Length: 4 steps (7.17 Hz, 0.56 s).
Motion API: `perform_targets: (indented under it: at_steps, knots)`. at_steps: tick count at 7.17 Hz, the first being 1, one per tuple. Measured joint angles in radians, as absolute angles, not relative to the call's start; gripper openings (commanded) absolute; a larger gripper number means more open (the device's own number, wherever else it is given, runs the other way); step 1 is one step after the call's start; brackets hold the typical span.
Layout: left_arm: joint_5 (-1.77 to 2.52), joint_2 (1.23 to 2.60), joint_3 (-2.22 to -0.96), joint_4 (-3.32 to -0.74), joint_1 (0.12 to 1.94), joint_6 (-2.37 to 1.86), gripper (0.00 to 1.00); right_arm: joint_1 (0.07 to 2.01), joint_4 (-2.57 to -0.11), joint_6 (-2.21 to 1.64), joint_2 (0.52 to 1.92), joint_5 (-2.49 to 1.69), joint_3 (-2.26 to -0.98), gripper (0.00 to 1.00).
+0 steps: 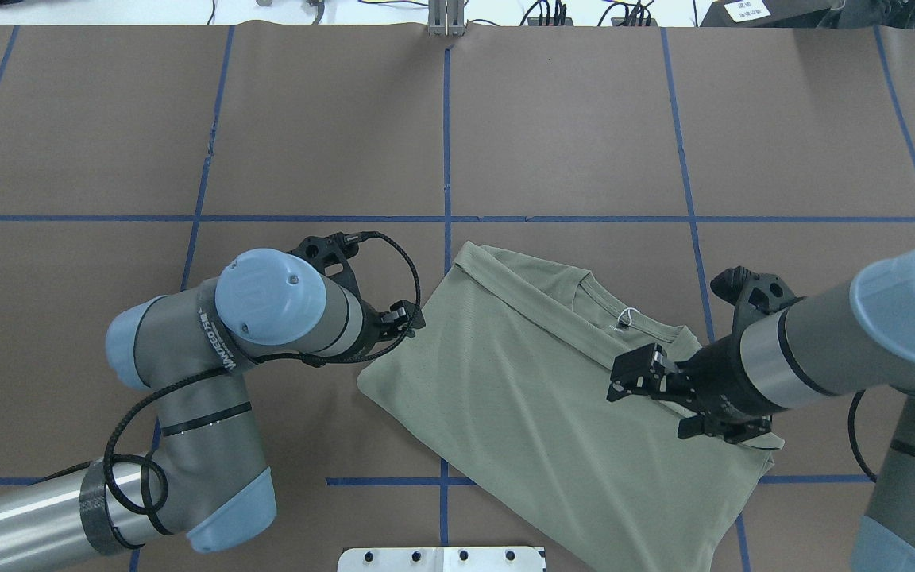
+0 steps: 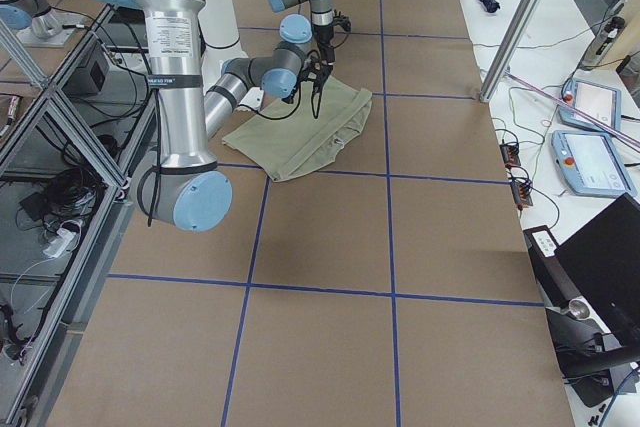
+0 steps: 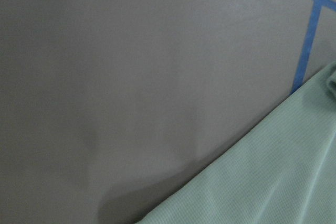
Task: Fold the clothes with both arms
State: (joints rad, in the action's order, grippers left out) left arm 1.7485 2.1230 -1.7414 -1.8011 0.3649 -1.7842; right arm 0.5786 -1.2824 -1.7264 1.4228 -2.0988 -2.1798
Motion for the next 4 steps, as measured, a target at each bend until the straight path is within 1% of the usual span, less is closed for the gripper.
perform_targets:
  at_steps: [1, 2, 3, 4]
  knots:
    - [1.737, 2.118, -1.733, -1.8, 0.353, -1.808, 0.9, 0.586, -1.282, -1.725, 1.403, -2.098, -2.16, 1.0]
    - [1.731, 2.109, -1.73, -1.798, 0.348, -1.818, 0.75, 0.589, -1.282, -1.724, 1.395, -2.097, -2.152, 1.0]
    - [1.727, 2.102, -1.73, -1.797, 0.346, -1.823, 0.48, 0.59, -1.283, -1.724, 1.393, -2.097, -2.149, 1.0]
    - [1.724, 2.099, -1.731, -1.796, 0.346, -1.829, 0.15, 0.591, -1.283, -1.724, 1.392, -2.097, -2.148, 1.0]
